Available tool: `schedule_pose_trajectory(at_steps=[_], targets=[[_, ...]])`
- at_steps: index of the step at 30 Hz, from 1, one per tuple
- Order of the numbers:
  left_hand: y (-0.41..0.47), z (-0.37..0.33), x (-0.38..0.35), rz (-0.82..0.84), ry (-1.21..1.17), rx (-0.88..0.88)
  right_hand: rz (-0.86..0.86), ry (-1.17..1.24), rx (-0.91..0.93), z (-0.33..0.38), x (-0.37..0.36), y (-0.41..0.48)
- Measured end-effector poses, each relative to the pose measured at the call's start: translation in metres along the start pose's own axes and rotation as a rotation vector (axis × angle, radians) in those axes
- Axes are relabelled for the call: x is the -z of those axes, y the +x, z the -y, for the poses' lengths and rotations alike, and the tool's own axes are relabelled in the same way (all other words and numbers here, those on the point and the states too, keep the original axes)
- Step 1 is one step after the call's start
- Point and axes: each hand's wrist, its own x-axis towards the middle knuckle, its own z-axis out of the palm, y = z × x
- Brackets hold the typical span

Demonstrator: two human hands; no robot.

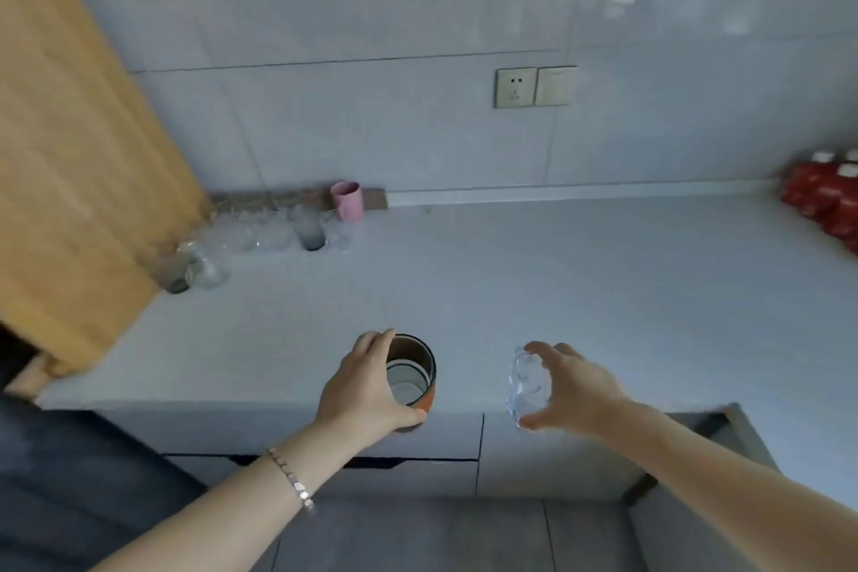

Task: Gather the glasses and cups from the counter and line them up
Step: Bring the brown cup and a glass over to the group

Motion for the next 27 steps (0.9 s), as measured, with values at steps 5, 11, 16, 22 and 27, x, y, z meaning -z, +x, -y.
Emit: schedule_pose_trajectory(at_steps=[5, 11, 16, 22, 27], targets=[[0.02, 0.08, 0.048, -0.063, 0.016, 0.166, 0.073, -0.047, 0.145, 0.09, -0.014, 0.068], [0.074, 0.163, 0.089, -0.088, 0.026, 0.293, 0.119, -0.057, 0.259, 0.177, -0.032, 0.155], [0.142, 0.221, 0.121, -0.038, 0.069, 0.302, 0.161, -0.069, 0.302, 0.238, -0.038, 0.237], [0.226, 0.279, 0.153, -0.025, 0.095, 0.316, 0.183, -0.066, 0.293, 0.298, -0.046, 0.312], [0.287, 0.32, 0.156, 0.051, 0.09, 0.279, 0.185, -0.029, 0.195, 0.328, -0.067, 0.35]])
